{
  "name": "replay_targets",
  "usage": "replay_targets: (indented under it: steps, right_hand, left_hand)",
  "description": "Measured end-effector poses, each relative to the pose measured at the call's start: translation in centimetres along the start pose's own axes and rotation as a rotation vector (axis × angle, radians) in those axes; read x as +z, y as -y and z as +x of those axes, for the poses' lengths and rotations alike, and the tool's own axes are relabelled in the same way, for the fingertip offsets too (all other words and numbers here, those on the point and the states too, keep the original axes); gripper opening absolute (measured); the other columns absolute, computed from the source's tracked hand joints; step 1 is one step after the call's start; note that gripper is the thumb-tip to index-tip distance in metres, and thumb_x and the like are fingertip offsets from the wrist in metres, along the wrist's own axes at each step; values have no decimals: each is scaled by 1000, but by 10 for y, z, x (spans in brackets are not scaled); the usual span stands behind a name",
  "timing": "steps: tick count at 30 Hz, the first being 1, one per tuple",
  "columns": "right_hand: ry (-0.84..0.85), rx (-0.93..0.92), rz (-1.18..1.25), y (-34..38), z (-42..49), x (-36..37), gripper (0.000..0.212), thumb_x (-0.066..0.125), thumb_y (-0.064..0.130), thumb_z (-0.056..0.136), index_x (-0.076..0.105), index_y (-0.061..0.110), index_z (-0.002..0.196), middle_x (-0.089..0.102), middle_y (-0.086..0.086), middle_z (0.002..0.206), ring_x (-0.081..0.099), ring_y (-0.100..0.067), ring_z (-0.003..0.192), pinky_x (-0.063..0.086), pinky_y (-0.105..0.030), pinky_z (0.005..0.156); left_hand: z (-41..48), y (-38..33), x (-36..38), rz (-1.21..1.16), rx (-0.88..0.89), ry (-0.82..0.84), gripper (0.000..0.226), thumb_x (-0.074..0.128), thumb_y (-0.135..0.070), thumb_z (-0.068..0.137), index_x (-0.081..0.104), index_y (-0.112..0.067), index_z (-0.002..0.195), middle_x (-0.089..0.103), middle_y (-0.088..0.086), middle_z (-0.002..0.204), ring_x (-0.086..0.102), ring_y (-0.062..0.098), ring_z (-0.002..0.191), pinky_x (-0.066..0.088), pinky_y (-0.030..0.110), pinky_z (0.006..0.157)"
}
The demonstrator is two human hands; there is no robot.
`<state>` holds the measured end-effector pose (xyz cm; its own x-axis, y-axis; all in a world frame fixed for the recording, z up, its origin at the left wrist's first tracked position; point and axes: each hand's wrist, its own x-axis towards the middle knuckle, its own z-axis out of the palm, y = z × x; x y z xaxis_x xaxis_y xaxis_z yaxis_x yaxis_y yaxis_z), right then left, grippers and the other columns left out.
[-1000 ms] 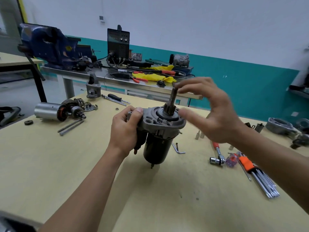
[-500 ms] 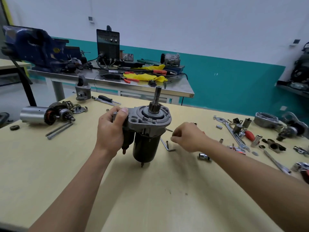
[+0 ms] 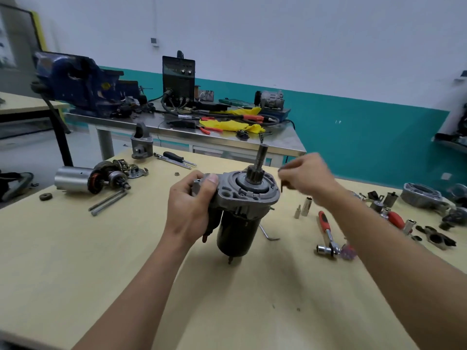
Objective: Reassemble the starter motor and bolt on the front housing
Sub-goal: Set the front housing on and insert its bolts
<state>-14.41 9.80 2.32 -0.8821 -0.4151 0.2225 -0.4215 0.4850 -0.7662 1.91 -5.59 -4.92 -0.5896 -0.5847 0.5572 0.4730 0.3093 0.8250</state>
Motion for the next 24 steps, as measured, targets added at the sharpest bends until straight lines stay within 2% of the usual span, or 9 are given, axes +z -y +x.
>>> replay_targets:
  steps: [2,4,6,8,10,13,16,20,24]
  right_hand:
    - [-164,-150,422,31,-17,-34,7,72,7,85,76,12,86,72,-4,83,70,-18,79,61,-28,68]
    - [-172,-480,620,69,-43,-48,15,72,7,83,76,21,79,75,0,79,73,-18,76,58,-23,65]
    - [-90,-766,559,102,-70,-36,15,72,8,79,76,22,80,76,5,74,73,-14,69,57,-21,62]
    - [-1,-888,371,125,-85,-14,15,73,6,78,77,20,81,74,11,70,71,-5,65,55,-17,60]
    - [143,-871,137,136,-86,7,14,74,3,80,78,15,84,70,15,71,66,2,62,51,-11,59]
    - [287,-759,-125,138,-76,24,10,74,5,79,80,12,83,73,8,73,67,-1,63,53,-14,59]
    - [295,-690,-167,137,-66,29,9,75,8,77,81,15,80,74,8,73,67,-2,62,52,-14,55]
    - [275,-628,-165,134,-62,32,8,76,11,76,81,17,79,73,9,72,67,-1,62,52,-13,54]
    - [269,-611,-155,131,-63,38,8,76,11,77,80,18,78,73,10,72,65,0,62,54,-15,57]
  left_hand:
    - [0,0,0,-8,12,0,30,55,-52,82,63,-31,62,60,-10,60,55,8,60,43,21,55]
    - [-1,0,0,-16,22,-10,30,56,-52,82,64,-31,63,60,-11,58,54,5,57,42,18,53]
    - [-1,0,1,-19,25,-9,30,56,-51,83,67,-29,67,63,-9,61,56,6,58,44,18,54]
    - [-2,0,1,-29,28,-9,32,56,-51,84,70,-26,71,65,-8,63,58,7,59,45,19,55]
    - [-3,-2,1,-36,42,-16,33,55,-49,86,71,-25,70,67,-10,65,59,4,61,45,16,58]
    - [-4,-6,2,-26,62,-7,32,54,-47,88,71,-34,65,65,-18,62,59,-3,58,43,8,56]
    - [-4,-6,1,-30,48,-13,31,55,-51,88,69,-38,63,61,-19,57,56,-3,53,41,9,51]
    - [-3,-2,-1,-62,19,-15,31,57,-53,86,69,-29,70,65,-12,63,59,1,60,45,14,56]
    - [-3,-4,0,-76,28,-9,26,58,-48,88,71,-35,71,67,-12,64,60,0,61,45,12,57]
